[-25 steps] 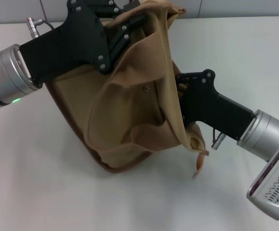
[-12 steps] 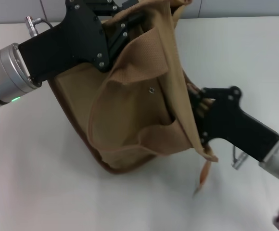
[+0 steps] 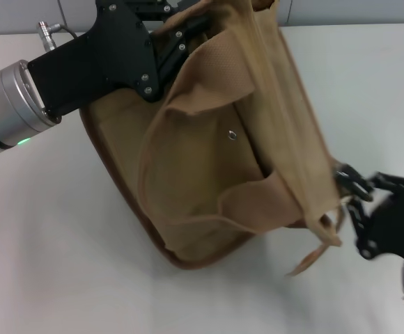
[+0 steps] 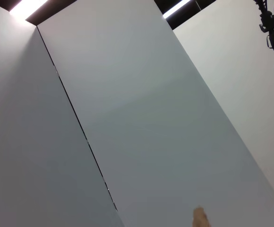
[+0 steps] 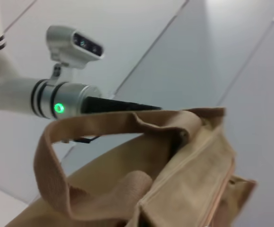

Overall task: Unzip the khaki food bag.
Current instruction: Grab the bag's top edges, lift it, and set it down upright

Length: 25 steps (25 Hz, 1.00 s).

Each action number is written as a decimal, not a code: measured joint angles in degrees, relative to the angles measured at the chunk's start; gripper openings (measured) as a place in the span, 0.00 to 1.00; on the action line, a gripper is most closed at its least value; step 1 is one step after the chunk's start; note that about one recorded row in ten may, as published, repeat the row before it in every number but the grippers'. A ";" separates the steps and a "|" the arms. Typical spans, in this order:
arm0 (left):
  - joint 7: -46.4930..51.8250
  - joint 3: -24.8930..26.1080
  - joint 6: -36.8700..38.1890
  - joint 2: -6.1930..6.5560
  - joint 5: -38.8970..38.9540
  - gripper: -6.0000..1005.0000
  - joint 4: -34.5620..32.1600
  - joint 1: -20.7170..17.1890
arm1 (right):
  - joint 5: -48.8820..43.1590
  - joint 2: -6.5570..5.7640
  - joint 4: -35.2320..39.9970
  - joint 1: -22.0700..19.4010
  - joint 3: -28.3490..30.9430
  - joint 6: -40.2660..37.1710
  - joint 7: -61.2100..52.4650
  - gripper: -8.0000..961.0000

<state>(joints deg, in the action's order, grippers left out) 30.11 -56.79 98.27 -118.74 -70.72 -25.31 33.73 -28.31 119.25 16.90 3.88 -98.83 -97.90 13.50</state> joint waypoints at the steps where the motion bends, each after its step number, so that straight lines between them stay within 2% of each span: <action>1: 0.01 0.00 -0.01 0.00 0.00 0.21 0.00 0.00 | 0.00 -0.05 -1.61 -0.23 0.56 -1.49 0.00 0.01; 5: 0.03 0.02 -0.03 0.00 0.09 0.22 0.00 -0.02 | 0.00 -0.21 -8.23 -0.64 3.56 -6.09 1.28 0.04; 11: 0.04 0.00 -0.03 0.00 0.13 0.22 0.06 0.01 | 0.52 0.04 -10.89 -0.74 5.32 -10.15 3.66 0.08; 14: 0.04 0.01 0.01 0.00 0.18 0.22 0.08 -0.10 | 0.66 0.11 -12.06 -0.76 7.57 -11.23 1.61 0.10; 15: 0.02 -0.01 0.11 -0.03 0.48 0.22 0.09 -0.33 | 0.64 0.13 -12.92 -0.71 9.98 -11.27 -1.01 0.11; 18: 0.02 -0.05 0.24 -0.04 0.77 0.22 0.12 -0.44 | 0.62 -0.06 -14.00 -0.41 10.75 -11.38 -3.50 0.13; 20: 0.00 0.03 0.39 -0.06 0.87 0.22 0.16 -0.49 | 0.55 -0.82 -15.24 0.08 10.91 -11.53 -8.27 0.14; 21: 0.00 0.03 0.39 -0.06 0.87 0.22 0.16 -0.49 | 0.55 -0.82 -15.24 0.08 10.91 -11.53 -8.27 0.19; 22: 0.00 0.04 0.42 -0.07 0.87 0.22 0.17 -0.49 | 0.54 -1.62 -16.01 0.67 10.98 -10.58 -10.58 0.23; 23: 0.00 0.04 0.42 -0.07 0.87 0.22 0.17 -0.49 | 0.54 -1.62 -16.01 0.67 10.98 -10.58 -10.58 0.28; 25: -0.07 -0.06 0.42 -0.09 0.89 0.22 0.18 -0.30 | 0.63 -2.71 -17.39 2.19 11.85 -8.59 -13.70 0.37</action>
<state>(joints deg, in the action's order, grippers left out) 30.03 -56.84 98.69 -118.83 -69.83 -25.13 33.42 -27.68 116.55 -0.49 6.07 -86.99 -106.49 -0.20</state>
